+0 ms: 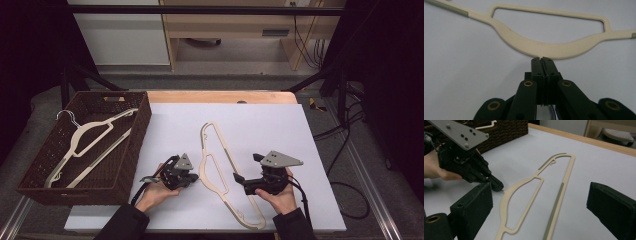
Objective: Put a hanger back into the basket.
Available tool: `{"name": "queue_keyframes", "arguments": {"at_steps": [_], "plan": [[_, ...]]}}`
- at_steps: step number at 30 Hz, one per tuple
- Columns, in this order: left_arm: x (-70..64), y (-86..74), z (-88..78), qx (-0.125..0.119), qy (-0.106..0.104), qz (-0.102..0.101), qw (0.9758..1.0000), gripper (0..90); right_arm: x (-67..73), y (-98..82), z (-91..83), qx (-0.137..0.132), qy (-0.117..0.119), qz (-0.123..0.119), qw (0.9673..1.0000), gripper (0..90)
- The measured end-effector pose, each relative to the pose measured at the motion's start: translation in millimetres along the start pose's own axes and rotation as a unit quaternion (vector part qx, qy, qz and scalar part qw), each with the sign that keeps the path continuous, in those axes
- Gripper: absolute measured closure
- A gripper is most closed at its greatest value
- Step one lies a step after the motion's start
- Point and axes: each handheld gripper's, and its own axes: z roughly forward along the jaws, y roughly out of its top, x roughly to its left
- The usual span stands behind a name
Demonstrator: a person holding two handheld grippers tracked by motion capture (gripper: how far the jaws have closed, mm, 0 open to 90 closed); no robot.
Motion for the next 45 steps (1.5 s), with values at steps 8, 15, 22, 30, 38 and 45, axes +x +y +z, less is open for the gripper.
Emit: {"name": "queue_keyframes", "arguments": {"at_steps": [8,15,22,30,38,45], "plan": [[-8.5,11.8,-20.7,-0.008,0.003,0.0,1.0,88.8,13.6,-2.9,17.5,0.017,0.018,-0.01,0.9996,10.1],[-12.7,18.1,-28.6,-0.003,0.007,-0.014,0.9999,88.8,23.4,-6.4,31.1,0.036,0.027,-0.012,0.9989,12.6],[-17.0,23.0,-35.5,-0.006,0.015,-0.017,0.9997,88.9,34.3,-12.3,47.6,0.058,0.03,-0.023,0.9976,14.5],[-22.8,29.2,-42.3,-0.001,0.026,-0.011,0.9996,88.8,42.1,-15.9,58.5,0.072,0.04,-0.029,0.9962,20.2],[-25.7,31.9,-45.2,-0.006,0.026,-0.02,0.9994,88.8,53.4,-21.7,73.6,0.105,0.049,-0.048,0.9921,28.5],[-26.8,32.8,-46.1,-0.007,0.027,-0.028,0.9992,88.8,59.2,-24.2,79.5,0.114,0.048,-0.056,0.9908,41.4]]}}
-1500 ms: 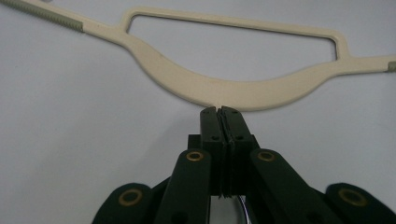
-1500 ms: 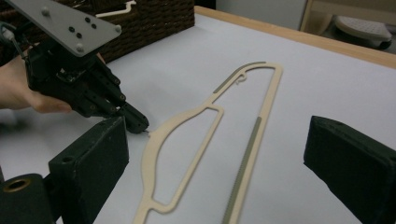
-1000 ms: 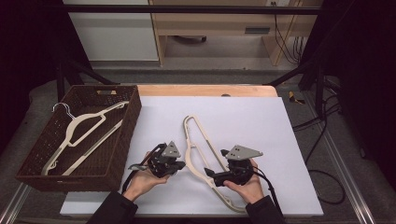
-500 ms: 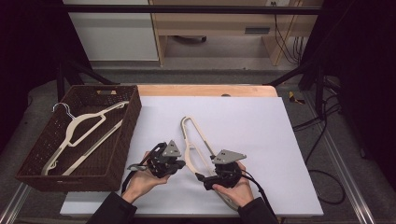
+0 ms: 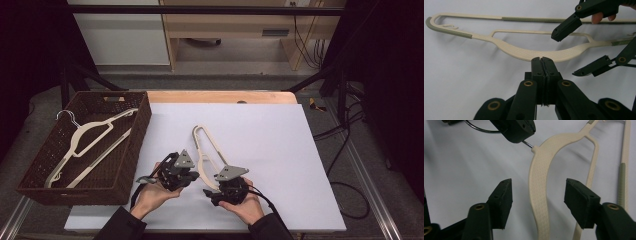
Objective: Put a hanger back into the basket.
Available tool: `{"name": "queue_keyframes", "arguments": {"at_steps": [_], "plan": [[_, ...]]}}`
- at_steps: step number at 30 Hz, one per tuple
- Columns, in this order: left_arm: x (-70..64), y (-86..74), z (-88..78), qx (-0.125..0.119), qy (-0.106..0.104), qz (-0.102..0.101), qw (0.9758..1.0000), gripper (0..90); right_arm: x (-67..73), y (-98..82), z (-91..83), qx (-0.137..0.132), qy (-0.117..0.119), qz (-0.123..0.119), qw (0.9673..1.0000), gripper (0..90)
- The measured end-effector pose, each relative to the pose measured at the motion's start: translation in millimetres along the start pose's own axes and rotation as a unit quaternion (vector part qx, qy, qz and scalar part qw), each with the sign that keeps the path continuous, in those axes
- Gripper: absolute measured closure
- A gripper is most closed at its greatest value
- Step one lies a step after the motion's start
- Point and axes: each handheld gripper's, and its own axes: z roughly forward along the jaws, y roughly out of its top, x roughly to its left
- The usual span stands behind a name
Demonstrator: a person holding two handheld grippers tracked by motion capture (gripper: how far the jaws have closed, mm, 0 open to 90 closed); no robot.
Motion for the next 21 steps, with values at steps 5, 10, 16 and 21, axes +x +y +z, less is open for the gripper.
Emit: {"name": "queue_keyframes", "arguments": {"at_steps": [5,10,16,21], "plan": [[-0.5,0.0,-0.7,-0.002,-0.001,-0.005,1.0,88.8,2.3,-0.2,1.9,0.006,-0.004,-0.011,0.9999,52.2],[-0.5,-0.1,-0.7,0.001,-0.005,-0.01,0.9999,88.8,5.1,-1.1,3.3,0.011,-0.008,-0.023,0.9996,62.8],[0.7,-0.5,-1.2,-0.005,-0.01,-0.012,0.9999,88.5,3.8,-0.1,-0.9,0.001,-0.008,-0.028,0.9996,73.0],[0.7,-0.4,-2.0,-0.007,-0.01,-0.013,0.9998,88.1,3.9,-0.2,-1.0,0.005,-0.006,-0.03,0.9995,74.2]]}}
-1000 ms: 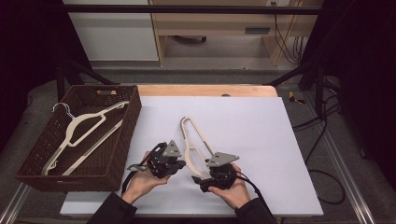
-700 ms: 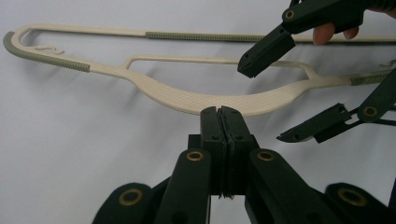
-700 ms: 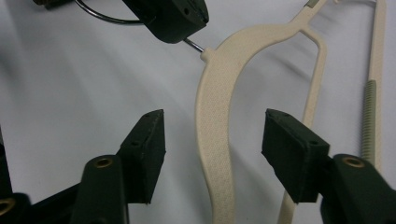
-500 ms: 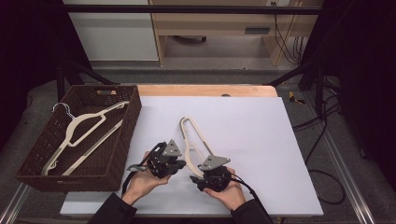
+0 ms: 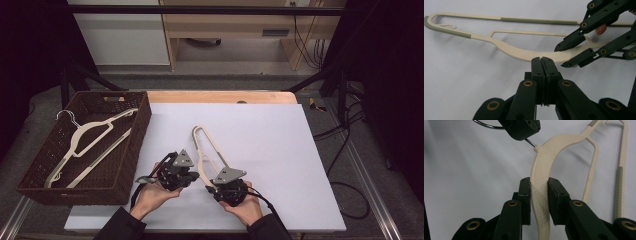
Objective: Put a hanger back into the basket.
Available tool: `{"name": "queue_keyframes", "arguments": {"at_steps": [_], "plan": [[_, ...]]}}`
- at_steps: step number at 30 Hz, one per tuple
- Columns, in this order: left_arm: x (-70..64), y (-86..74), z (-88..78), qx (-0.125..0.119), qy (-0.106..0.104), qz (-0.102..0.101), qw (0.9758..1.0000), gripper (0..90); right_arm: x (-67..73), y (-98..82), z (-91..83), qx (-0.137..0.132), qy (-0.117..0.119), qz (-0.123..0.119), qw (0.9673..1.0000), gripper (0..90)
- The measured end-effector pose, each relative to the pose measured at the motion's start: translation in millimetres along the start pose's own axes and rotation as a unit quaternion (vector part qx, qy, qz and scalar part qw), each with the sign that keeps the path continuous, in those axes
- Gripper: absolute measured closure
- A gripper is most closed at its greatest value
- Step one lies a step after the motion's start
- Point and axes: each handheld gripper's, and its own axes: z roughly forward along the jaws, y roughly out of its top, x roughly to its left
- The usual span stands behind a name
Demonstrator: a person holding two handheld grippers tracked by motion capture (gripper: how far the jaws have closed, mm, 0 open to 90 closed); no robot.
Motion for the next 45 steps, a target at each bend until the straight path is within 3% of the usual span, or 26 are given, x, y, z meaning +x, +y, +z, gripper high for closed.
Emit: {"name": "queue_keyframes", "arguments": {"at_steps": [2,6,10,15,22,24,35,39,40,42,45], "plan": [[0.8,0.3,-2.4,-0.013,-0.003,-0.003,0.9999,88.1,0.0,0.1,-0.7,-0.001,-0.001,0.0,1.0,74.3],[1.7,1.9,-13.9,-0.044,0.005,-0.008,0.999,79.8,0.6,0.0,-0.7,0.002,-0.004,-0.007,1.0,74.5],[4.7,2.8,-30.7,-0.088,0.026,-0.021,0.9955,61.7,0.2,1.2,-3.3,0.0,-0.006,-0.004,1.0,74.8],[14.6,-0.6,-51.2,-0.141,0.048,-0.026,0.9885,41.3,-4.1,2.2,-10.4,-0.007,-0.003,0.003,1.0,75.3],[30.5,-9.2,-76.0,-0.204,0.057,-0.055,0.9759,20.6,-9.4,3.4,-20.7,-0.009,-0.011,0.008,0.9999,75.9],[33.0,-11.1,-80.6,-0.207,0.066,-0.058,0.9744,16.1,-11.7,3.7,-24.5,-0.01,-0.014,0.012,0.9998,76.0],[36.4,-18.7,-85.2,-0.222,0.076,-0.059,0.9702,7.2,-26.8,4.8,-49.1,-0.029,-0.044,0.027,0.9982,77.0],[36.0,-19.8,-84.0,-0.221,0.079,-0.058,0.9705,7.1,-33.1,5.5,-60.2,-0.036,-0.061,0.036,0.9969,77.8],[36.0,-20.0,-83.8,-0.22,0.081,-0.058,0.9705,7.1,-34.7,5.6,-62.9,-0.038,-0.065,0.037,0.9965,78.2],[36.5,-20.3,-83.2,-0.216,0.082,-0.058,0.9711,7.3,-37.5,5.8,-69.2,-0.04,-0.098,0.027,0.994,83.0],[36.5,-20.5,-82.2,-0.215,0.081,-0.06,0.9714,7.5,-44.6,4.6,-79.2,-0.045,-0.117,0.036,0.9915,86.1]]}}
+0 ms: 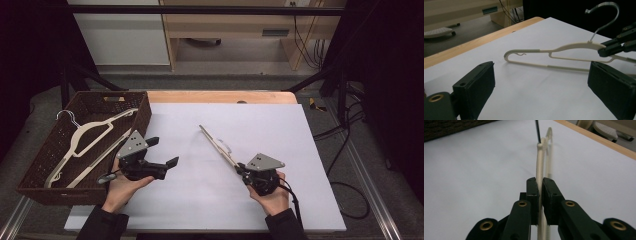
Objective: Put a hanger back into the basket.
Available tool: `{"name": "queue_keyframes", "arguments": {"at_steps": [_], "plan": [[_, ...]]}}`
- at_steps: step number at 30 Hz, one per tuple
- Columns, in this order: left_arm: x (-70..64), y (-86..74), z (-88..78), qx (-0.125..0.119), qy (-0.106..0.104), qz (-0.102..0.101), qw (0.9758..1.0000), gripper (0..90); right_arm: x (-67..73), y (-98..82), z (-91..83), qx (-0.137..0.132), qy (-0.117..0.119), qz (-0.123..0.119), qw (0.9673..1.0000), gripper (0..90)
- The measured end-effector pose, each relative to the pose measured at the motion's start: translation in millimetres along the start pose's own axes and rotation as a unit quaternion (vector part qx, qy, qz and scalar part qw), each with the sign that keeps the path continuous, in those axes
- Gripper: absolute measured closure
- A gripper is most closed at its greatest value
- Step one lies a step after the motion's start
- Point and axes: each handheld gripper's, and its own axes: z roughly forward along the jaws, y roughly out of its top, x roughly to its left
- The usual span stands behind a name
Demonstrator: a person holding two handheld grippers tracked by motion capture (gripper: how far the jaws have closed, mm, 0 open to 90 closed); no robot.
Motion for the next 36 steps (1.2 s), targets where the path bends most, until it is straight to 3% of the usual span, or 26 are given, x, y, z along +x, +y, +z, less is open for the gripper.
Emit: {"name": "queue_keyframes", "arguments": {"at_steps": [2,4,7,10,17,22,28,36], "plan": [[-0.4,0.0,0.1,0.001,-0.001,0.002,1.0,7.5,-7.5,-0.9,-4.2,-0.002,0.003,0.013,0.9999,86.7],[-0.8,0.1,0.0,0.0,-0.003,0.003,1.0,7.7,-13.8,-2.7,-6.7,-0.007,0.027,0.03,0.9992,86.9],[-2.1,0.2,0.6,0.002,-0.008,0.006,1.0,7.8,-16.1,-3.1,-7.7,-0.005,0.034,0.031,0.9989,87.0],[-5.0,0.8,1.7,0.005,-0.015,0.01,0.9998,8.1,-14.7,-0.7,-9.1,-0.007,0.056,0.032,0.9979,87.0],[-21.0,0.6,12.5,0.023,-0.044,0.036,0.9981,10.4,-4.5,8.8,-12.9,-0.029,0.134,0.029,0.9901,87.0],[-37.2,-2.0,26.1,0.053,-0.079,0.063,0.9934,16.6,8.2,15.0,-11.5,-0.03,0.179,0.017,0.9832,87.0],[-47.7,-4.6,34.1,0.072,-0.106,0.088,0.9879,27.3,20.4,20.1,-10.7,-0.029,0.216,0.0,0.9761,87.0],[-53.7,-6.5,37.9,0.101,-0.133,0.109,0.9799,53.7,29.8,22.5,-8.3,-0.022,0.244,-0.014,0.9694,87.0]]}}
